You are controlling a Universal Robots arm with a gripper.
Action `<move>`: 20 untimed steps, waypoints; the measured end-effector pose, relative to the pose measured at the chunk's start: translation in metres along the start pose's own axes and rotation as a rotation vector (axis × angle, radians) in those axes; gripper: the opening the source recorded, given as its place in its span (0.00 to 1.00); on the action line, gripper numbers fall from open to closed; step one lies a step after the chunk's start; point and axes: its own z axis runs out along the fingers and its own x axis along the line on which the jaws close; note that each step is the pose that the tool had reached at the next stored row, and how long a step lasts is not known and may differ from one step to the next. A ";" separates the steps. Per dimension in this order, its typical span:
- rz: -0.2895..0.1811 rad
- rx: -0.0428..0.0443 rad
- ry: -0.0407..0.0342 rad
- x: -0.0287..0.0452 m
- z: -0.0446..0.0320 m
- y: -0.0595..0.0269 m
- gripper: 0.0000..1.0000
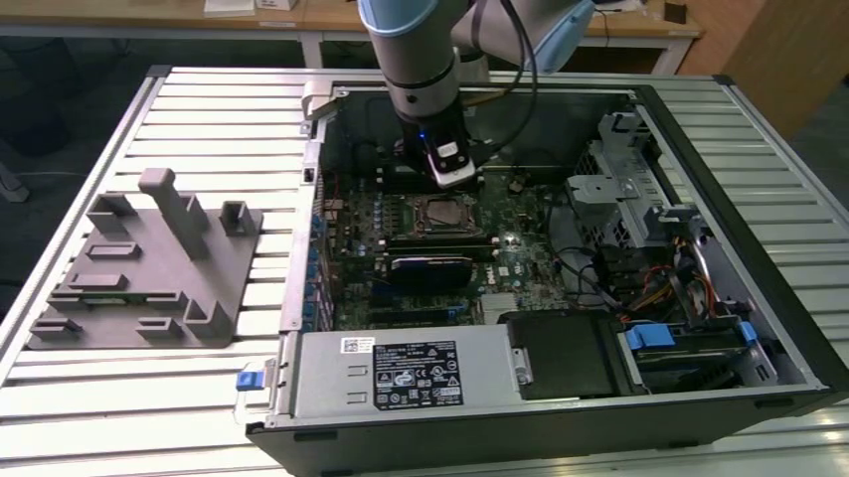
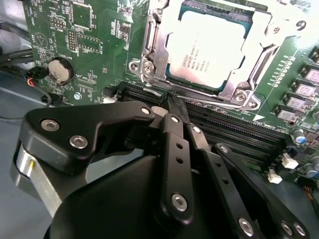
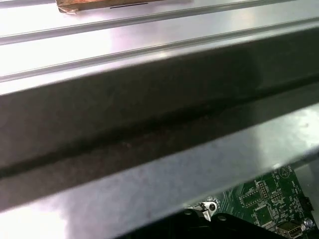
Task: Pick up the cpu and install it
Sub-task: 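Install the first cpu locking lever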
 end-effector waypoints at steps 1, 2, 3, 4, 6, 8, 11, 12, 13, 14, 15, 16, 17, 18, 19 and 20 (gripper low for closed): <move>0.000 0.0000 0.0000 -0.0001 0.0005 0.0000 0.11; 0.000 0.0000 0.0001 -0.0002 0.0009 -0.0001 0.11; 0.000 0.0001 0.0001 -0.0003 0.0011 -0.0001 0.11; 0.000 0.0003 0.0002 -0.0006 0.0013 -0.0001 0.11; 0.000 0.0001 0.0001 -0.0010 0.0016 0.0000 0.11; 0.000 0.0002 0.0000 -0.0011 0.0017 -0.0001 0.11; 0.000 0.0006 -0.0004 -0.0014 0.0017 -0.0002 0.11; 0.000 0.0008 -0.0004 -0.0015 0.0017 -0.0003 0.11; 0.001 0.0011 -0.0006 -0.0016 0.0017 -0.0004 0.11; 0.001 0.0013 -0.0006 -0.0017 0.0017 -0.0006 0.11; 0.001 0.0015 -0.0007 -0.0018 0.0017 -0.0008 0.11; 0.001 0.0017 -0.0008 -0.0018 0.0017 -0.0010 0.11; 0.001 0.0021 -0.0008 -0.0019 0.0016 -0.0012 0.11; 0.001 0.0022 -0.0009 -0.0020 0.0016 -0.0013 0.11; 0.001 0.0023 -0.0009 -0.0020 0.0015 -0.0014 0.11; 0.001 0.0024 -0.0009 -0.0020 0.0014 -0.0015 0.11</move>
